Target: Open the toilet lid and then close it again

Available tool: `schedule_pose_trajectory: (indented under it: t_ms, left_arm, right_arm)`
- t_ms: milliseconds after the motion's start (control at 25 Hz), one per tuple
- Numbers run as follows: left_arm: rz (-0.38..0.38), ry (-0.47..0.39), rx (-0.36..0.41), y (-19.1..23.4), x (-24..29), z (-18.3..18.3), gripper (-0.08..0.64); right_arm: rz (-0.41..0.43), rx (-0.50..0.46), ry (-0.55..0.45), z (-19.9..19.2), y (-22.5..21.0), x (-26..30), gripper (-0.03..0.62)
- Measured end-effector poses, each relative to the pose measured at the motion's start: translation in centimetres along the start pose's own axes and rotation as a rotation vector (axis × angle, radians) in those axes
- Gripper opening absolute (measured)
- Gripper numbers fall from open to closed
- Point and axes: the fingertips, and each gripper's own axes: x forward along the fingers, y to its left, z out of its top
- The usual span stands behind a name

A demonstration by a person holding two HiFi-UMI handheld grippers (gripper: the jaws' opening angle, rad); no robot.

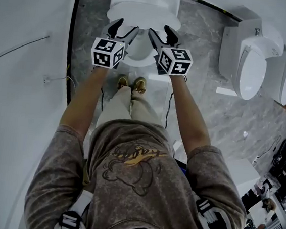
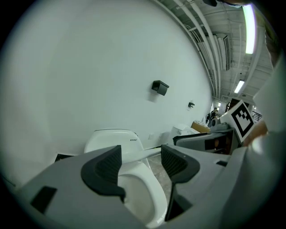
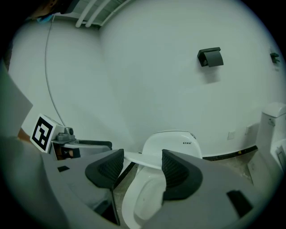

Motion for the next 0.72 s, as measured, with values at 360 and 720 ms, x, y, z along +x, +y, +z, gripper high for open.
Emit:
schedule_pose_trajectory:
  t_ms: [360, 720]
  left_arm:
    - [-0.059, 0.061, 0.002, -2.0, -2.3, -7.2, 0.270]
    - [-0.059, 0.151, -0.049, -2.8, -2.7, -16.5, 0.270]
  right_arm:
    - [0.002, -0.016, 0.063, -7.3, 1.5, -2.2, 0.281]
    - [-0.043, 0.034, 0.137, -16.4, 1.6, -3.0, 0.281]
